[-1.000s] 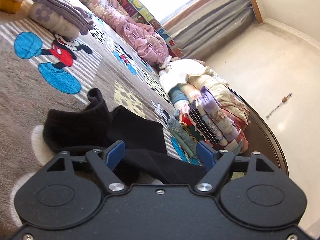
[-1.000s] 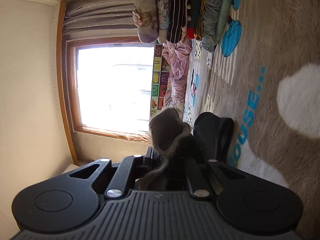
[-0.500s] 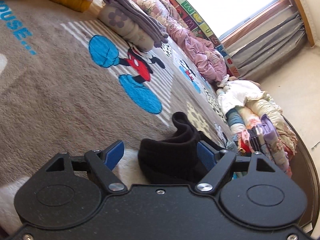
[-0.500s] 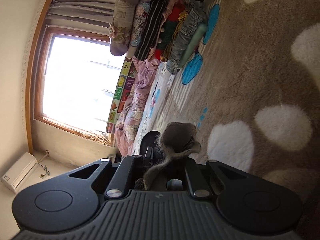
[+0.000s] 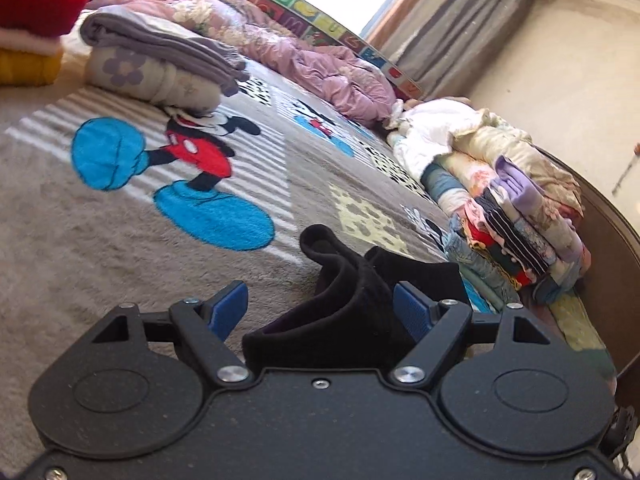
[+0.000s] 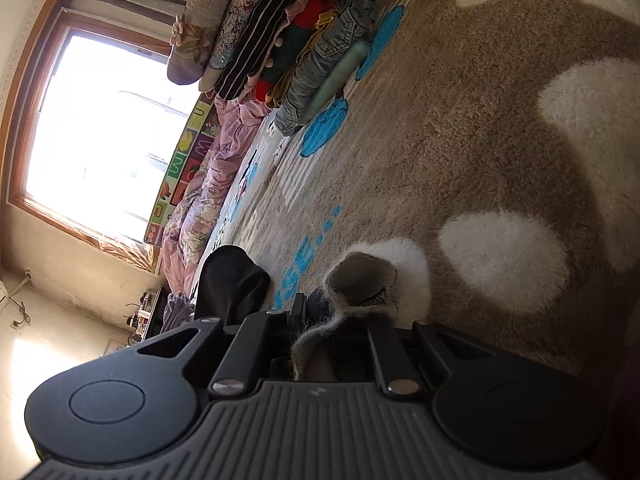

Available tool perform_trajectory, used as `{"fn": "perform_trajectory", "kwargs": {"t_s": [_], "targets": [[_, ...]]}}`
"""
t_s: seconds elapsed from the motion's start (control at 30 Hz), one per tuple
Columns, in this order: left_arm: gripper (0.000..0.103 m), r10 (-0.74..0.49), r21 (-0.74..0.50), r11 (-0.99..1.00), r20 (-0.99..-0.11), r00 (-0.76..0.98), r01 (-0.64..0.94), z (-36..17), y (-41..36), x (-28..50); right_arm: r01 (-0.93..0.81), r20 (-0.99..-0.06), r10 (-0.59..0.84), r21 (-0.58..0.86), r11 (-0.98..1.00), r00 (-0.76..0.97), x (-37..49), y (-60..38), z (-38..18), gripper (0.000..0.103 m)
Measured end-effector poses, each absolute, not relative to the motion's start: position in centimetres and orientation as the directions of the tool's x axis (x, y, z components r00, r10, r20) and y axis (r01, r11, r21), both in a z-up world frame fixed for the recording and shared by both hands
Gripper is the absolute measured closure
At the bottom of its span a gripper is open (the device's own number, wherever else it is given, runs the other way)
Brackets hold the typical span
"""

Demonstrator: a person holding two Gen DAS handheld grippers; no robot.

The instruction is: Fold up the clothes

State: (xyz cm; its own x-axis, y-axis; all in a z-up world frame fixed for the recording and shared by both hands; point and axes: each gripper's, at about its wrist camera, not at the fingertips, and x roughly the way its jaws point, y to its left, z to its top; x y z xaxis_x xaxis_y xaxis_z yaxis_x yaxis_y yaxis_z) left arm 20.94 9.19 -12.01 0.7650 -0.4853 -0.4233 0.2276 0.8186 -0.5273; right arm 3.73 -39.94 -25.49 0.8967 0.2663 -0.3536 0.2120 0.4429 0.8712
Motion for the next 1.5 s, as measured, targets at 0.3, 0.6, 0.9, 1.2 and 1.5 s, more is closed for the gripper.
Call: {"fn": "perform_trajectory", "kwargs": {"t_s": [0.3,0.6,0.9,1.2,1.5], "targets": [[0.061,-0.549,-0.441,0.822,-0.448,0.705,0.360,-12.2,6.8,23.3,0.210,-0.364,0.260,0.855,0.475,0.895,3.9,-39.7,-25.5,0.091],[0.073,-0.542,-0.539,0.783,-0.344,0.767,0.312,-10.8,10.7,22.5,0.164,-0.326,0.257,0.851,0.498,0.910,4.3,-38.4,-24.8,0.091],[0.073,-0.458,-0.618,0.760,-0.285,0.842,0.204,-10.3,15.8,22.3,0.054,-0.273,0.329,0.837,0.545,0.904,5.9,-35.3,-23.3,0.091],[0.074,-0.300,-0.718,0.695,-0.264,0.917,0.021,-11.4,22.5,21.2,-0.046,-0.261,0.430,0.810,0.584,0.864,8.7,-31.2,-22.4,0.091],[0.098,-0.187,-0.728,0.675,-0.323,0.928,-0.118,-12.3,25.1,20.3,-0.062,-0.304,0.471,0.786,0.615,0.828,9.4,-28.8,-22.5,0.091]]}}
